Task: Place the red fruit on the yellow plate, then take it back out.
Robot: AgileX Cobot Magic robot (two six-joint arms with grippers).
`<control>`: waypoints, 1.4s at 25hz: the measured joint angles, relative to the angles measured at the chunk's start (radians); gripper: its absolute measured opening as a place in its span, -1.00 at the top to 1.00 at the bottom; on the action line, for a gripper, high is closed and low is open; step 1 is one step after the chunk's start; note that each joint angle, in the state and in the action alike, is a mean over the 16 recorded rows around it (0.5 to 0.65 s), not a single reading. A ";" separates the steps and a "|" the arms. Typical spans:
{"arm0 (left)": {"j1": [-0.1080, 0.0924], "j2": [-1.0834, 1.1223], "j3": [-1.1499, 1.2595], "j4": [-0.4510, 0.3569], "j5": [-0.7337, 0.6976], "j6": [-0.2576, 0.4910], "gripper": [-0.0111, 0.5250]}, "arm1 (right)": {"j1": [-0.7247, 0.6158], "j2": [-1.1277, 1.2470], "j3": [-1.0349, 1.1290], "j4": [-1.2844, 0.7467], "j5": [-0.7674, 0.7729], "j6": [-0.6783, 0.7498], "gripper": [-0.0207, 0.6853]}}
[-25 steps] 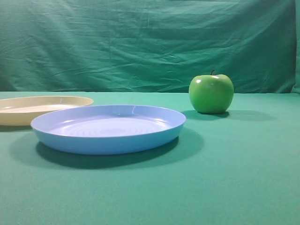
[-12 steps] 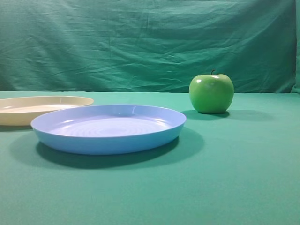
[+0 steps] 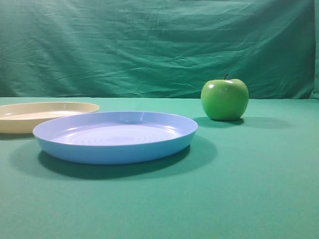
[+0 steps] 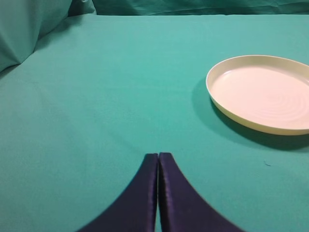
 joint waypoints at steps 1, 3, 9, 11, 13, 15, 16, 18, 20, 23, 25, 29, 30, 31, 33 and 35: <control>0.000 0.000 0.000 0.000 0.000 0.000 0.96 | 0.000 0.000 0.000 0.000 0.014 0.000 0.94; 0.000 0.000 0.000 0.000 0.000 0.000 0.96 | 0.000 0.000 0.000 0.000 0.043 0.000 0.94; 0.000 0.000 0.000 0.000 0.000 0.000 0.96 | 0.000 0.000 0.000 0.000 0.103 0.000 0.94; 0.000 0.000 0.000 0.000 0.000 0.000 0.96 | 0.000 0.000 0.000 0.000 0.107 0.000 0.94; 0.000 0.000 0.000 0.000 0.000 0.000 0.96 | 0.000 0.000 0.000 0.000 0.108 0.000 0.94; 0.000 0.000 0.000 0.000 0.000 0.000 0.96 | 0.000 0.000 0.000 0.000 0.109 0.000 0.94; 0.000 0.000 0.000 0.000 0.000 0.000 0.96 | 0.000 0.000 0.000 0.000 0.109 0.000 0.94; 0.000 0.000 0.000 0.000 0.000 0.000 0.96 | 0.000 0.000 0.000 0.000 0.109 0.000 0.94; 0.000 0.000 0.000 0.000 0.000 0.000 0.96 | 0.000 0.000 0.000 0.000 0.109 0.000 0.94; 0.000 0.000 0.000 0.000 0.000 0.000 0.96 | 0.000 0.000 0.000 0.000 0.109 0.000 0.94; 0.000 0.000 0.000 0.000 0.000 0.000 0.96 | 0.000 0.000 0.000 0.000 0.109 0.000 0.94; 0.000 0.000 0.000 0.000 0.000 0.000 0.96 | 0.000 0.000 0.000 0.000 0.109 0.000 0.94; 0.000 0.000 0.000 0.000 0.000 0.000 0.96 | 0.000 0.000 0.000 0.000 0.109 0.000 0.94; 0.000 0.000 0.000 0.000 0.000 0.000 0.96 | 0.000 0.000 0.000 0.000 0.109 0.000 0.94; 0.000 0.000 0.000 0.000 0.000 0.000 0.96 | 0.000 0.000 0.000 0.000 0.109 0.000 0.94; 0.000 0.000 0.000 0.000 0.000 0.000 0.96 | 0.000 0.000 0.000 0.000 0.109 0.000 0.94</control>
